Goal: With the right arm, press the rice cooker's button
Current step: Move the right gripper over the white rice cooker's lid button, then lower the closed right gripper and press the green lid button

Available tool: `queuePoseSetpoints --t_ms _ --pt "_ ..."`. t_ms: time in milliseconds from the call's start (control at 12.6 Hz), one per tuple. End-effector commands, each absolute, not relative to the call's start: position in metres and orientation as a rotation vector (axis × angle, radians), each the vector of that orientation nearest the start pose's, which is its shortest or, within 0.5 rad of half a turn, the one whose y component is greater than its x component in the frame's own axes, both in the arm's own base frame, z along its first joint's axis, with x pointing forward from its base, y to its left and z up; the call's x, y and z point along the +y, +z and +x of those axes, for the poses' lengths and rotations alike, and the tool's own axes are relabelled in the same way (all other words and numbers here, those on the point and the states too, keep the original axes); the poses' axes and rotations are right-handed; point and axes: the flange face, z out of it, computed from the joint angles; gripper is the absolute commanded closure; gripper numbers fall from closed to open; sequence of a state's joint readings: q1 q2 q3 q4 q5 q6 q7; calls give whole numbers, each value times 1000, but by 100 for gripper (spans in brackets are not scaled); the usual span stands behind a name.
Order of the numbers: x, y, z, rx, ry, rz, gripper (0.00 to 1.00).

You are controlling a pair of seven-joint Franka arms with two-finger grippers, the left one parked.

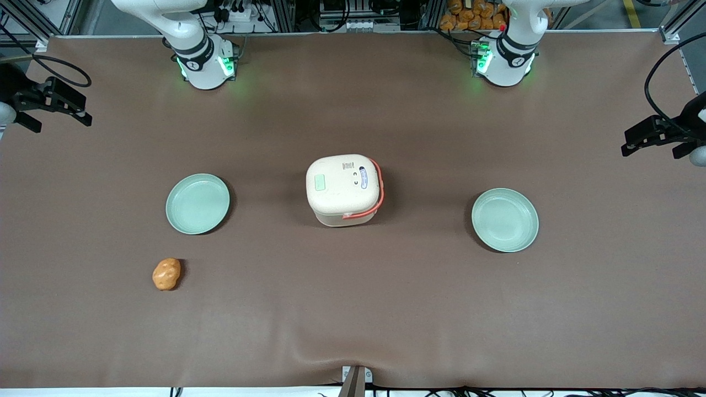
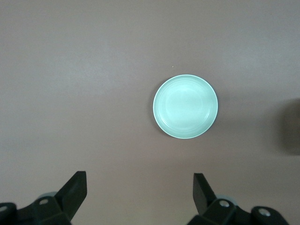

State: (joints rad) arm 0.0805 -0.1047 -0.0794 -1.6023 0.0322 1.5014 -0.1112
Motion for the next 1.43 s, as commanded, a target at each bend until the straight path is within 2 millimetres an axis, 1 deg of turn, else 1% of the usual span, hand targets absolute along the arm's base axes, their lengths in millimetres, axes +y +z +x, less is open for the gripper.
queuePoseSetpoints --t_ms 0,158,238,396,475,554,634,713,792,871,950,1030,1109,1188,1347 --pt "4 662 511 -183 -3 -3096 0" --pt "5 660 513 -185 2 -3096 0" --pt "13 653 516 -218 25 -3086 0" --pt "65 646 518 -375 34 -3078 0" --pt "91 637 522 -421 54 -3059 0" --pt "135 624 526 -493 57 -3045 0" --pt "184 614 525 -500 31 -3046 23" --pt "230 600 519 -420 21 -3076 44" --pt "284 577 510 -314 43 -3102 59" --pt "323 550 508 -209 49 -3127 70" --pt "353 528 509 -173 31 -3142 78" --pt "370 511 509 -183 26 -3144 80" --pt "381 495 509 -194 32 -3146 80" --pt "389 481 511 -203 34 -3146 83" --pt "397 456 520 -177 34 -3136 88"
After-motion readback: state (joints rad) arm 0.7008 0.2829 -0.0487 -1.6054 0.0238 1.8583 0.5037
